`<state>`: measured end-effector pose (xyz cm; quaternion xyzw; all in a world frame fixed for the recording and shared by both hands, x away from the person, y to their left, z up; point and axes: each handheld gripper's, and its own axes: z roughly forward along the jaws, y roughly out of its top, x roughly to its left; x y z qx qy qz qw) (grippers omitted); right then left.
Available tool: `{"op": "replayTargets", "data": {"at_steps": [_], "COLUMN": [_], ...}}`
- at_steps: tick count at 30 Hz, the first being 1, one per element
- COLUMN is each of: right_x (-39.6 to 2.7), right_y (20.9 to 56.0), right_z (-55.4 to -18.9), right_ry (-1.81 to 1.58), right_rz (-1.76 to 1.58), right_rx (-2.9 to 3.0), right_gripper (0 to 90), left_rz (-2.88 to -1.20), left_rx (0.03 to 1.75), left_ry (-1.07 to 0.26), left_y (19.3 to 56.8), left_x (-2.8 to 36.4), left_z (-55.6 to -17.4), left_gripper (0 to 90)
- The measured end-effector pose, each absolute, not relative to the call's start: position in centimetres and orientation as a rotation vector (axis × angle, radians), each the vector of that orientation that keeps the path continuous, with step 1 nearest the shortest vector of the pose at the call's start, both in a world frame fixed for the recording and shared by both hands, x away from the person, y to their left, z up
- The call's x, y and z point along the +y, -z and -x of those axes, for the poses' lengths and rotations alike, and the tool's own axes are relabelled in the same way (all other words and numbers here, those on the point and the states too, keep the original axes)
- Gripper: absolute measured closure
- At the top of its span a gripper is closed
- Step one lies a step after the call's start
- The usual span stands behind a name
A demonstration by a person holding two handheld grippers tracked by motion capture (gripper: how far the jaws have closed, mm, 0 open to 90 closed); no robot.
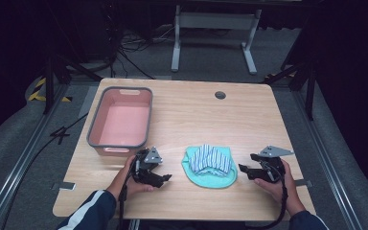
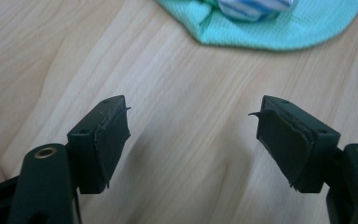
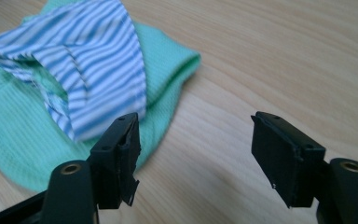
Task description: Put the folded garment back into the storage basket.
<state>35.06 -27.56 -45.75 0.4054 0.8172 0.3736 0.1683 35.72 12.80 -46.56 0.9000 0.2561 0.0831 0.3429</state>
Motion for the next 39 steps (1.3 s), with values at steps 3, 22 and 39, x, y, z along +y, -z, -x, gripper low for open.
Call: {"op": "replayTargets", "data": {"at_steps": [3, 22, 39], "right_x": [-26.4, -21.8, -21.9], "right_y": [45.3, 46.7, 47.6], "right_z": [-35.4, -37.2, -36.6], "right_ry": [-1.083, -0.961, -1.038], "right_rz": [-1.140, -1.112, -1.119], "right_rx": [2.329, 2.402, 2.441], "right_gripper": [34.1, 33.3, 52.3], "left_rz": [-2.333, -2.322, -2.285], "left_rx": [0.654, 0.694, 0.626], "left_ry": [-0.227, -0.220, -0.212], "left_y": [46.2, 47.5, 48.1], "left_x": [11.7, 6.1, 6.2], "left_z": [-36.1, -40.1, -40.0], "left_gripper": [27.1, 23.2, 29.1]}}
